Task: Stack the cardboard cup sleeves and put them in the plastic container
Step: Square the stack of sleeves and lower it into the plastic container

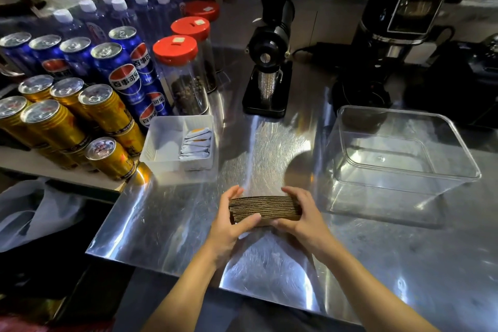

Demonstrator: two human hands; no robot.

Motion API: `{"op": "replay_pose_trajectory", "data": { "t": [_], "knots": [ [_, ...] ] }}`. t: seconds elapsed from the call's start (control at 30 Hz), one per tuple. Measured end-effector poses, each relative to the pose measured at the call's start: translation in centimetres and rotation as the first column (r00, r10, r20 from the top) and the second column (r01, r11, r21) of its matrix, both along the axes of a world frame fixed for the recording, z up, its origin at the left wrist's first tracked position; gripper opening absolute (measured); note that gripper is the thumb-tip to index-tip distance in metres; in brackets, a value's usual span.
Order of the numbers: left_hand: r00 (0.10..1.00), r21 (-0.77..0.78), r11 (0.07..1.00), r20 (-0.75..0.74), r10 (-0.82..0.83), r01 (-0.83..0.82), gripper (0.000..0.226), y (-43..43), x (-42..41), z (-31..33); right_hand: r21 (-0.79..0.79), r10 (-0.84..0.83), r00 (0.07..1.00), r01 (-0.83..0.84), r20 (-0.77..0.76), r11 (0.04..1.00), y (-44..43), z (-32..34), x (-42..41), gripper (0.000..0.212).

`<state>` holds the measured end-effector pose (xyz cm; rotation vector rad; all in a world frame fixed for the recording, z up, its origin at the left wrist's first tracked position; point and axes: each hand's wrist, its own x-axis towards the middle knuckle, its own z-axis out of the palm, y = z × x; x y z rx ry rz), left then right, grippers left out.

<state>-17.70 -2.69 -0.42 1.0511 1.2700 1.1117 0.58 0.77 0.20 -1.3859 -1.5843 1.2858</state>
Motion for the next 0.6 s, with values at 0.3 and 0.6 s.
{"op": "replay_pose_trajectory", "data": {
  "t": [0.3, 0.6],
  "knots": [
    [0.895, -0.048, 0.948, 0.319, 0.312, -0.314, 0.037, 1.5, 3.2, -0.6, -0.156, -0.26, 0.92, 0.223, -0.294, 0.962, -0.4, -1.6, -1.6, 0.031],
    [0.889, 0.109, 0.884, 0.112, 0.444, -0.455, 0.02, 2.2, 5.0, -0.1, 0.0, -0.397, 0.862, 0.419, -0.316, 0.908, 0.2, -0.9, -1.8, 0.023]
  ]
}}
